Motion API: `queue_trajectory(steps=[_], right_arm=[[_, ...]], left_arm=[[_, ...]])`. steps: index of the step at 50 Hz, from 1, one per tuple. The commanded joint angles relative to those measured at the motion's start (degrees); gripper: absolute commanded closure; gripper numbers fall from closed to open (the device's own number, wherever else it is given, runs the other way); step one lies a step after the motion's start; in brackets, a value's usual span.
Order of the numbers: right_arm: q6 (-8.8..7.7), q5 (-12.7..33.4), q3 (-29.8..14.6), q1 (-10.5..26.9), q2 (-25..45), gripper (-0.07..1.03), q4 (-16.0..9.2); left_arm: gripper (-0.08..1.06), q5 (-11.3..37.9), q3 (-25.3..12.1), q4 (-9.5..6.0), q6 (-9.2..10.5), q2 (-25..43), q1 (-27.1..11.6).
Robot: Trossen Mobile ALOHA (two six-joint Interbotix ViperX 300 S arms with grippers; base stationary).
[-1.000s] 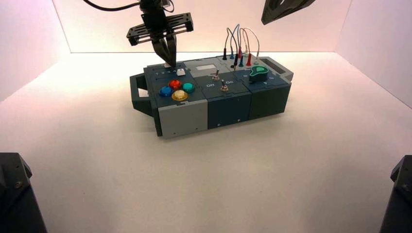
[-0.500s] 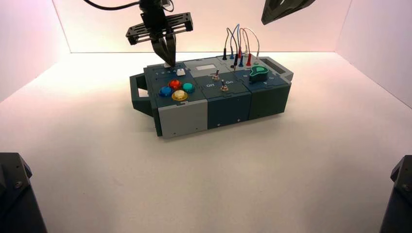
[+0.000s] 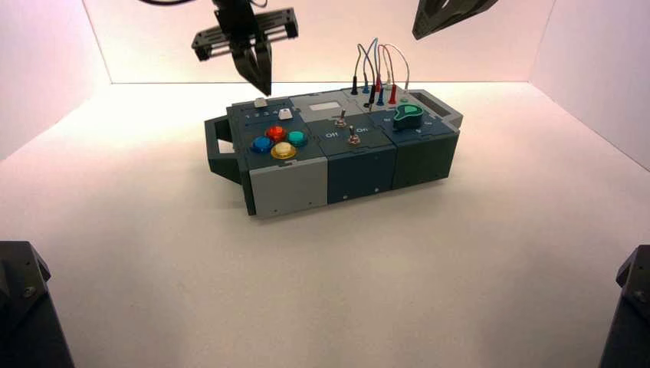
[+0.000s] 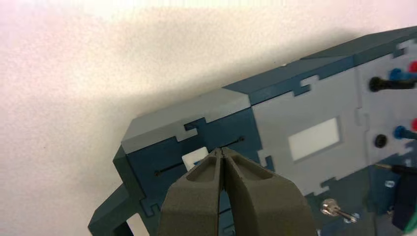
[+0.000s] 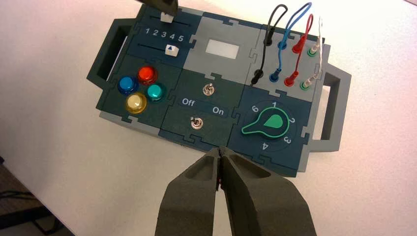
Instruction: Move the top slider to position 3.
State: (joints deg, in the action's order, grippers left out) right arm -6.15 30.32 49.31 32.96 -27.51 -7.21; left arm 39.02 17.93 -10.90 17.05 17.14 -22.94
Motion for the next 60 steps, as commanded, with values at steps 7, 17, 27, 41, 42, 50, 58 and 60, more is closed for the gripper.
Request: queue_trajectory(steps=[7, 17, 27, 41, 42, 50, 58, 60], right_arm=[[-0.18, -0.53, -0.70, 0.35, -0.44, 0.98, 0.00], [-0.18, -0.44, -0.70, 0.35, -0.44, 0.98, 0.00], [-0.18, -0.53, -0.62, 0.35, -0.44, 0.98, 0.09], [-0.18, -0.53, -0.62, 0.35, -0.44, 0.98, 0.09], [-0.18, -0.53, -0.62, 0.35, -0.44, 0.98, 0.09], [-0.18, -0.53, -0.62, 0.35, -0.44, 0.98, 0.18], [-0.18, -0.53, -0.62, 0.35, -0.44, 0.98, 0.18], [-0.18, -0.53, -0.62, 0.35, -0.53, 0.98, 0.18]], left_arm=[[1.01, 2.29, -1.23, 0.26, -0.62, -4.13, 0.35], [1.01, 3.87, -0.44, 1.32, -0.70, -3.25, 0.88], [1.01, 4.92, 0.70, 2.99, -0.79, -3.87, 2.20], [1.01, 5.19, 0.70, 3.25, -0.79, -3.43, 3.08], [1.01, 5.19, 0.62, 3.25, -0.79, -3.34, 2.99], [1.01, 5.19, 0.09, 3.25, -0.70, -2.11, 2.99], [1.01, 5.10, -0.18, 2.99, -0.70, -0.79, 2.99], [1.01, 4.92, -0.26, 2.99, -0.70, -0.62, 2.99]])
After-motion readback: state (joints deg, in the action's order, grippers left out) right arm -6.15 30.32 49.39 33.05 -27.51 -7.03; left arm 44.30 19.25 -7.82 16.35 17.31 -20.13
